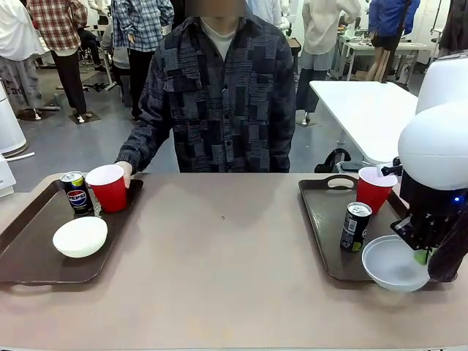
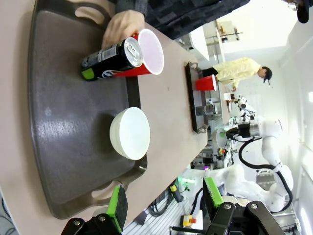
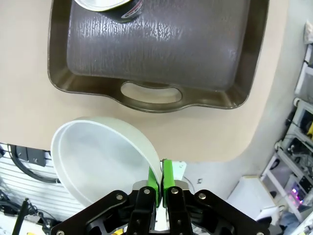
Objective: Prepare tableware on both trays.
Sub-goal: Pick up a Picnic Bowl from the table and place it on a Handle tray.
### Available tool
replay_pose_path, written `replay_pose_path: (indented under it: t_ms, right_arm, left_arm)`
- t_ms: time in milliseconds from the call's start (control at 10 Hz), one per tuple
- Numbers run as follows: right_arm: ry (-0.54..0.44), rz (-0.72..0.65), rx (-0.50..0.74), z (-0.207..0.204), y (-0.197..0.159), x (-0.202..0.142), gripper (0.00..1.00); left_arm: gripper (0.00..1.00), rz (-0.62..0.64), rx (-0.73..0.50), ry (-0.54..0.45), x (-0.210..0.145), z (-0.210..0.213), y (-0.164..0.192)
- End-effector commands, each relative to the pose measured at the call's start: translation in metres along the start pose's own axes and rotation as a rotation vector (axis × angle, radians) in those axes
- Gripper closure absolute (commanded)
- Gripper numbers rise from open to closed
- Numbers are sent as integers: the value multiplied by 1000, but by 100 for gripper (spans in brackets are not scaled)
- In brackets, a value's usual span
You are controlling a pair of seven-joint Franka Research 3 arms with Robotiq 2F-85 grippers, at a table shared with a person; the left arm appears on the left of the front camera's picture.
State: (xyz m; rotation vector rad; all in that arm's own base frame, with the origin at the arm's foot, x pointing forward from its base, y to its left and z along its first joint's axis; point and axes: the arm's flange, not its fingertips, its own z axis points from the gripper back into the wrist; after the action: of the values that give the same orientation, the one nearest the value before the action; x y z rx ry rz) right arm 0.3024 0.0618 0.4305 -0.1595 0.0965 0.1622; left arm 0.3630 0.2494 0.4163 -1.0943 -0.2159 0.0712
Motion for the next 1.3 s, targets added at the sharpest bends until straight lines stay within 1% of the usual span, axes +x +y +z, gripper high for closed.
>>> replay_pose_path:
  t_ms: [0, 300, 400, 600, 700, 900, 1200]
  right_arm:
    - [10, 18, -17, -2, 7, -1, 100]
    - [10, 18, -17, -2, 7, -1, 100]
    - [2, 14, -8, 0, 5, -1, 95]
    - [-19, 20, 6, -1, -27, 22, 95]
    - [-16, 0, 39, -5, -44, 34, 95]
    - [11, -72, 45, -19, -73, 57, 95]
    - [37, -145, 31, -30, -90, 71, 95]
  left_arm:
    - [18, 14, -7, -4, -1, 2, -3]
    - [18, 14, -7, -4, -1, 2, -3]
    - [18, 14, -7, -4, -1, 2, -3]
    - [18, 14, -7, -4, -1, 2, -3]
    - [18, 14, -7, -4, -1, 2, -3]
    - [18, 14, -7, -4, -1, 2, -3]
    - [18, 14, -7, -4, -1, 2, -3]
